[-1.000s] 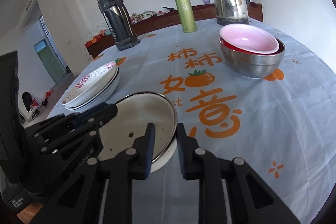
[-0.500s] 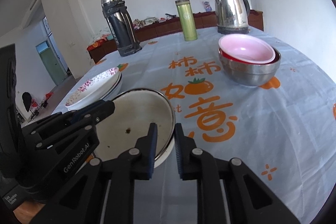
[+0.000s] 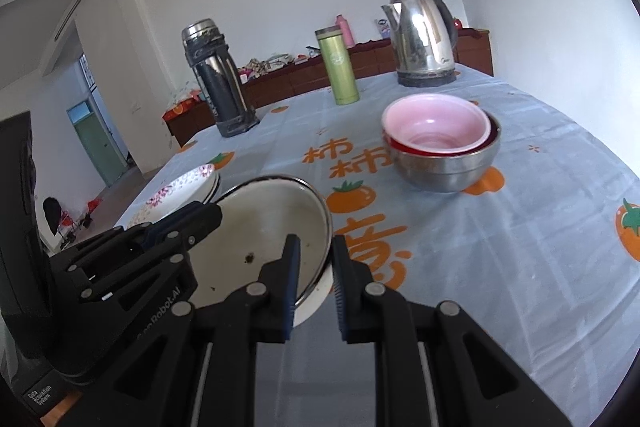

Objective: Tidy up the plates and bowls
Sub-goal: 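Lift the enamel basin with the right gripper and carry it to the steel bowl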

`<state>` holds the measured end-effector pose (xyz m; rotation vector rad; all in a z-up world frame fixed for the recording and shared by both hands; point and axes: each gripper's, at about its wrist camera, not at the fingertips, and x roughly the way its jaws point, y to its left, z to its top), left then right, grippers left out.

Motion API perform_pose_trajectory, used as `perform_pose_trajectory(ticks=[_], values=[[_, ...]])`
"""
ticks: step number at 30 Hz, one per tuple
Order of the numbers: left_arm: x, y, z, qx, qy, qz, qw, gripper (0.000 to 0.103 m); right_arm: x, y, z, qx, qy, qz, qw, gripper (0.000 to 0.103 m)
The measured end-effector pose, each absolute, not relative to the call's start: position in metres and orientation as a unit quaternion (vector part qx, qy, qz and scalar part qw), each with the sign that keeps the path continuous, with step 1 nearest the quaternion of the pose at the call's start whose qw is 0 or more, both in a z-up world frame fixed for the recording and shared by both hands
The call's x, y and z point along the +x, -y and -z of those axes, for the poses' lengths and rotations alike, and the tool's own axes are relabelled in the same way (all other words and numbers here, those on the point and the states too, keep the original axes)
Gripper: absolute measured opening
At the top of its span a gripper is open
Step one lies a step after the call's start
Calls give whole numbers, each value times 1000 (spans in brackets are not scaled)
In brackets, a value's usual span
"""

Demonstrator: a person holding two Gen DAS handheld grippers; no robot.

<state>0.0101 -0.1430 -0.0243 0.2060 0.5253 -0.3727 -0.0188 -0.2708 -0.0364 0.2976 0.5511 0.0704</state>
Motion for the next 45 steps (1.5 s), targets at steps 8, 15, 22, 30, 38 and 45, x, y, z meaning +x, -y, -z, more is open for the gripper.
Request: perform_pose_trajectory(ticks=[8,15,22,30,38,45], values=[[2,160,23,106,-256,199,940,11,-31,287,34,154,-266,-24,951,16],[-1,173,20,110,-252,210,938,11,-37,299,32,156,-262,-14,952,16],[1,186,12,107,-247,219,938,11,-39,312,23,157,-252,-3,955,16],[7,200,-4,93,-235,231,940,11,-35,328,10,158,-235,9,959,15],[24,217,-17,73,-221,242,942,11,-21,345,-5,158,-217,25,963,15],[48,233,-25,53,-217,249,942,11,-3,363,-17,164,-201,40,965,15]])
